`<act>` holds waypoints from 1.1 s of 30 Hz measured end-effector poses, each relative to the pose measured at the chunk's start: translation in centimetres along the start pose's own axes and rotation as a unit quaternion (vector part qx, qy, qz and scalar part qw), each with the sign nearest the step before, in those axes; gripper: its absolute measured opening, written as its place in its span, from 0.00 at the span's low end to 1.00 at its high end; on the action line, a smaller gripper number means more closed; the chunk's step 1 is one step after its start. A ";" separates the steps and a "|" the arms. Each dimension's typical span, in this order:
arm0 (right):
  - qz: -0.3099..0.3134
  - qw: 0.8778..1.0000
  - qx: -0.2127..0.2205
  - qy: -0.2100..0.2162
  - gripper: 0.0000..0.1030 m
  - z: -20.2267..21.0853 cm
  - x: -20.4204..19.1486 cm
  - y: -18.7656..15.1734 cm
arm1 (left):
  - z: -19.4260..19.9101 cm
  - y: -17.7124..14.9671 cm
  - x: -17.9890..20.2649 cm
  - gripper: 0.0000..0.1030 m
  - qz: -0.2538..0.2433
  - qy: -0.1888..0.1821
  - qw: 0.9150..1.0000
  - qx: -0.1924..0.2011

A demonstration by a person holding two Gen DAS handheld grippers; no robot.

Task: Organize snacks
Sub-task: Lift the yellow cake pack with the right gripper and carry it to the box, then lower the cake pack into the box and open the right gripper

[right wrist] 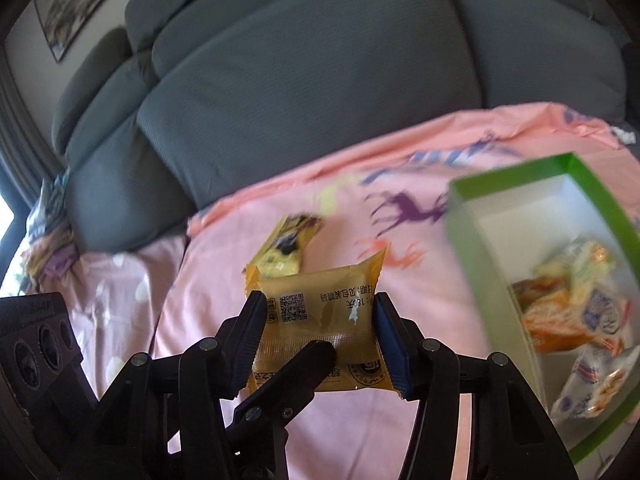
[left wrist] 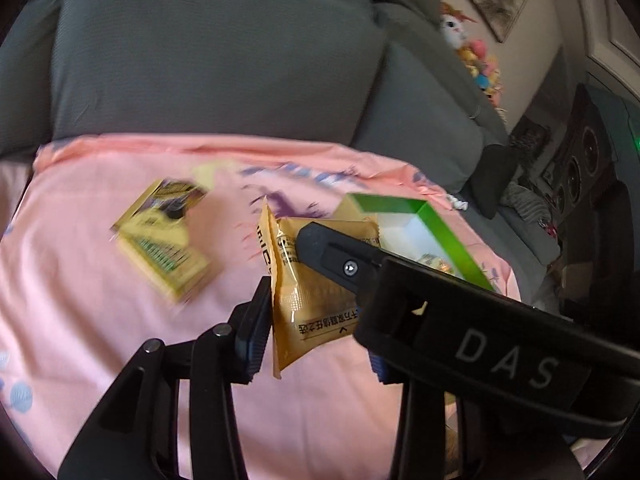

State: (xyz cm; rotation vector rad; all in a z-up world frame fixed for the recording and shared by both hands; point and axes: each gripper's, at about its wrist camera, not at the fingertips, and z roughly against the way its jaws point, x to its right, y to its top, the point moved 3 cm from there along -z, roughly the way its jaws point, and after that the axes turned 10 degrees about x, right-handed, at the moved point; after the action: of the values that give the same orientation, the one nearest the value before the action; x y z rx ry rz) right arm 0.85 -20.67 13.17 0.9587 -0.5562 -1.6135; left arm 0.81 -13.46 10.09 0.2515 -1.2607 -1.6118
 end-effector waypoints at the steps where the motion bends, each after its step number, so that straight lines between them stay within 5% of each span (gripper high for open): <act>1: -0.003 1.000 0.019 -0.007 0.56 0.9 1.1 0.8 | -0.6 0.4 1.3 0.39 -0.013 -0.013 1.000 0.005; 7: -0.042 0.995 0.079 -0.045 0.56 3.8 6.7 3.1 | -4.6 1.1 6.6 0.39 -0.067 -0.066 0.996 0.002; 13: -0.090 0.989 0.092 -0.077 0.56 3.9 11.6 3.4 | -8.8 0.5 9.9 0.40 -0.099 -0.099 0.990 -0.032; 33: -0.187 0.973 0.031 -0.135 0.56 1.4 18.2 1.5 | -14.9 -2.5 11.4 0.41 -0.096 -0.113 0.982 -0.122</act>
State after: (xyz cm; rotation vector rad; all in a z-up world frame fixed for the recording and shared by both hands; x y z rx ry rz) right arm -0.27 -38.61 9.80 0.9359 -0.6405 -2.0957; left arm 4.31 -31.64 6.25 0.0373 -1.2199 -1.9861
